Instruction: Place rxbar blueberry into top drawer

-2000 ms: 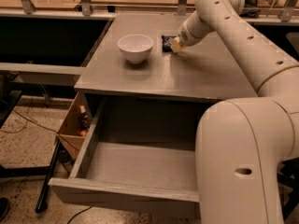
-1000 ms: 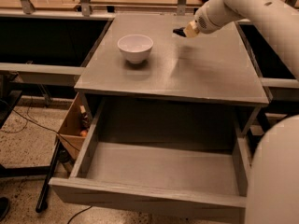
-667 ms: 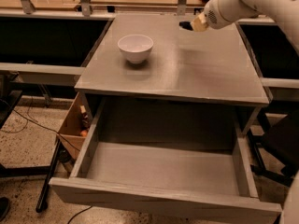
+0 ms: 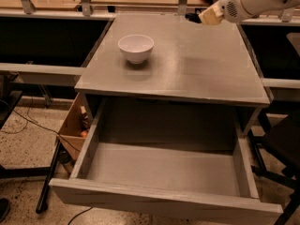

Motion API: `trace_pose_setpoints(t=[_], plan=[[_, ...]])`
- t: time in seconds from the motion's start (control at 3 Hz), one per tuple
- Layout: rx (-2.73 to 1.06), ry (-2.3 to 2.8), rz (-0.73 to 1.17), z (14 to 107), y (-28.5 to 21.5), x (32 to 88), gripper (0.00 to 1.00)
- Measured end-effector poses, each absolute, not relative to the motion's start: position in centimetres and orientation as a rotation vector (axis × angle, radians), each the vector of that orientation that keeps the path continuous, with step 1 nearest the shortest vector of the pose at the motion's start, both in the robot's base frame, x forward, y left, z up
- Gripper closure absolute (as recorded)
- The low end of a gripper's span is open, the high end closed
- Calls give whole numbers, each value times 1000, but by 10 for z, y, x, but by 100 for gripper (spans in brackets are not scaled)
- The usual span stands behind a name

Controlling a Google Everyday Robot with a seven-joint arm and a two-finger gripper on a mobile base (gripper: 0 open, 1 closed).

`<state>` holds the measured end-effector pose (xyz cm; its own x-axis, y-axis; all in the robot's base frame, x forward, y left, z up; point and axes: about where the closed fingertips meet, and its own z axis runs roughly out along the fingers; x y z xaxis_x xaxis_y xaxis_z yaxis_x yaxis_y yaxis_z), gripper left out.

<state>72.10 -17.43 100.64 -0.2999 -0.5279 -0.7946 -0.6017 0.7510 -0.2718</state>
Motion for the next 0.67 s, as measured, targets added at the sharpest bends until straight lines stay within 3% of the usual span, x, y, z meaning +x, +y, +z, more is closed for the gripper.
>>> trace_pose_setpoints(t=[0.67], plan=[[-1069,1953,273,1026,-172,659,100]])
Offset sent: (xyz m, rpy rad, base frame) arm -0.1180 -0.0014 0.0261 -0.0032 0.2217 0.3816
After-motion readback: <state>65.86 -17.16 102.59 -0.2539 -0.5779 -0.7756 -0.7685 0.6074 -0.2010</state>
